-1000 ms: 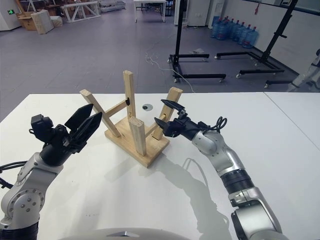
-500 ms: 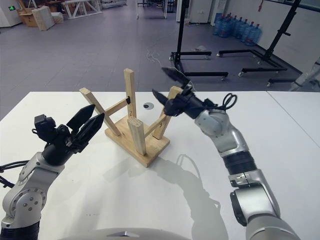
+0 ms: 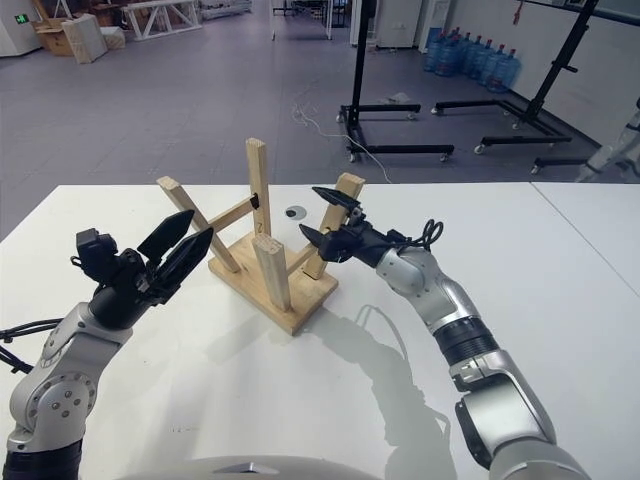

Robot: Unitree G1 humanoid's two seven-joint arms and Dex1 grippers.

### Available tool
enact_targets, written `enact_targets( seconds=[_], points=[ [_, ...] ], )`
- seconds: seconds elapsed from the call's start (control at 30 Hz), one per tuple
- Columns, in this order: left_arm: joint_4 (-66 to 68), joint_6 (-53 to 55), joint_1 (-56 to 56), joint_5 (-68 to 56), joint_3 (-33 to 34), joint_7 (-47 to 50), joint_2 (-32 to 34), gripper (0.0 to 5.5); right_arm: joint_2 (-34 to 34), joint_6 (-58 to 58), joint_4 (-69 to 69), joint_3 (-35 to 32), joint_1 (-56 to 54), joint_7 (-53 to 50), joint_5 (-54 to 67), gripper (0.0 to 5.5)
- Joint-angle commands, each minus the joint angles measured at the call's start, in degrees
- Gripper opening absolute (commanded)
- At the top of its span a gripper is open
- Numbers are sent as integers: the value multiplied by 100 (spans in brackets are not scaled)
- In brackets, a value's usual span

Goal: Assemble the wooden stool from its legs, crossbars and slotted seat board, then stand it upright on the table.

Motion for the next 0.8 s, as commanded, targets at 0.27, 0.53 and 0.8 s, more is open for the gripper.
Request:
enact_targets(
  seconds=[0.27,0.53,0.8],
  points=[
    [-179,67,27,-167,-76,-104,1,370,157,1691,1726,-1812,-1519,422,2350,400],
    [-412,373,159,-655,-126,-658,358,370,706,1548,3906,-2040,-2100,1636,2811,400],
    [271,316,-390,955,-1197,-736,516,370,1161,1412,4146,-2146,-2144,2254,2998,400]
  ],
)
